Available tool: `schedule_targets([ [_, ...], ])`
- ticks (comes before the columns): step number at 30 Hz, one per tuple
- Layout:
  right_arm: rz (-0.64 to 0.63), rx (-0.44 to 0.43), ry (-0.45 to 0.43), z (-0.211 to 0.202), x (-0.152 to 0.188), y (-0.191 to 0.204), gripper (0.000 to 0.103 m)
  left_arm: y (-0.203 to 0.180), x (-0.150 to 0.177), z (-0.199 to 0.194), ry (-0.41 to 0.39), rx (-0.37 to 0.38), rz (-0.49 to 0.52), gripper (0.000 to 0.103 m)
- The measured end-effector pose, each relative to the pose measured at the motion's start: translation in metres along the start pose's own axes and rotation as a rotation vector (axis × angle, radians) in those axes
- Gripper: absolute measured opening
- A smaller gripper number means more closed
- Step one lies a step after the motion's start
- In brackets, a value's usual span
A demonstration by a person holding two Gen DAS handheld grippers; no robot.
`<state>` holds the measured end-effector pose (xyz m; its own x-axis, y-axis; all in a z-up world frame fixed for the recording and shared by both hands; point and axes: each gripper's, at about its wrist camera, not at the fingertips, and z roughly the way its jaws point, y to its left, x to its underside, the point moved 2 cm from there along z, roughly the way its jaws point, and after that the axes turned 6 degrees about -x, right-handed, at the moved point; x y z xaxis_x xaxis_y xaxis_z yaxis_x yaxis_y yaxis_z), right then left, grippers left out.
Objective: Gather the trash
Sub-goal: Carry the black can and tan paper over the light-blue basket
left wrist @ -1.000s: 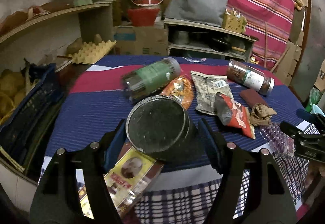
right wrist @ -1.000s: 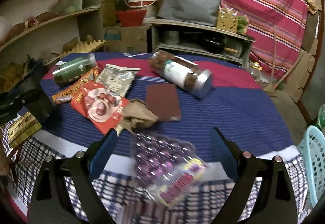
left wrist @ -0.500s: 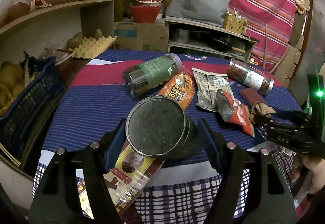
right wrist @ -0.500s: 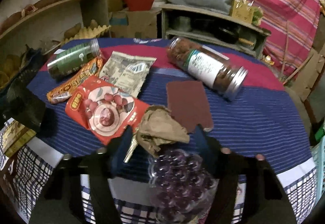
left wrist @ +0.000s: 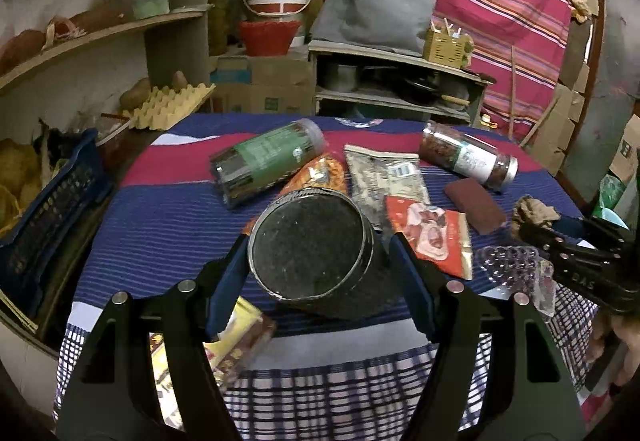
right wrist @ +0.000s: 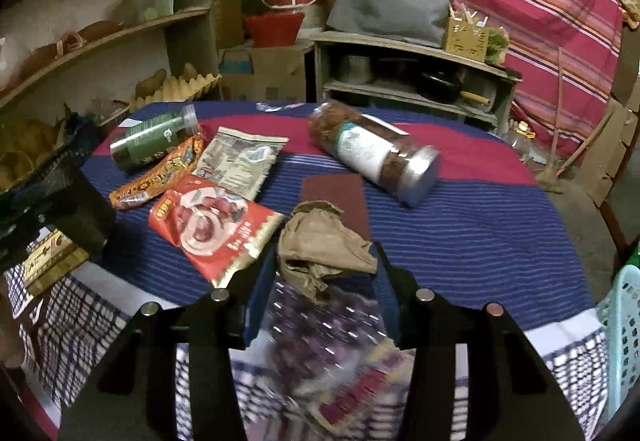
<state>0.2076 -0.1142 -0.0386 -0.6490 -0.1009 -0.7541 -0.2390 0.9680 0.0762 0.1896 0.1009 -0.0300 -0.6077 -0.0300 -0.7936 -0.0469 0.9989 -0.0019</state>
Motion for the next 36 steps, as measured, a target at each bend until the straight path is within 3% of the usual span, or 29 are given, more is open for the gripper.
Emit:
schedule_targets([
  [16,0.053,0.069,-0.047,-0.066,0.034,-0.081,0.047,-0.096,-0.003,-0.015,-0.009,0.083,0.059,0.069],
  [28,0.113,0.146,0.010,-0.099,0.070,-0.137,0.047,-0.169,0.000,-0.035,0.006,0.172,0.115,0.069],
  [36,0.210,0.151,-0.044,-0.124,0.079,-0.176,0.047,-0.203,-0.004,-0.045,-0.021,0.180,0.169,0.069],
])
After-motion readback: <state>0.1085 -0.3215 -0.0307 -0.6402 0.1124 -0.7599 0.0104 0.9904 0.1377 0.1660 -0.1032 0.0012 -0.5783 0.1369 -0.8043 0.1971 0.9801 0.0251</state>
